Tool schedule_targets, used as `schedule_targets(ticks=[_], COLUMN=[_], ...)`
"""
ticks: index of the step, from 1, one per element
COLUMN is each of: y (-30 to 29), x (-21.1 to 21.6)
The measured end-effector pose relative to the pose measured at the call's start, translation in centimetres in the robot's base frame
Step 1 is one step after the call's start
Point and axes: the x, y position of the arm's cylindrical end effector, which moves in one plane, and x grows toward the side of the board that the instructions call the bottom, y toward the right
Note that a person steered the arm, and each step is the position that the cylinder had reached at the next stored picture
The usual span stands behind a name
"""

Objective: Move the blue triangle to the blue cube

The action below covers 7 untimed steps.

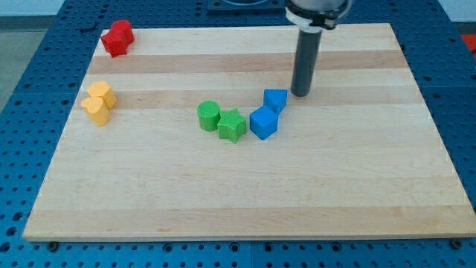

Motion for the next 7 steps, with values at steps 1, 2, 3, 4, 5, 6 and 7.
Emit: schedule_targets(ticks=[1, 2, 3, 4, 5, 6, 7], y=[-3.1, -5.6, -6.9, -6.9, -6.7, -6.7, -6.7], x=[0.0, 0.0, 0.1, 0.3, 1.2, 1.8, 2.1])
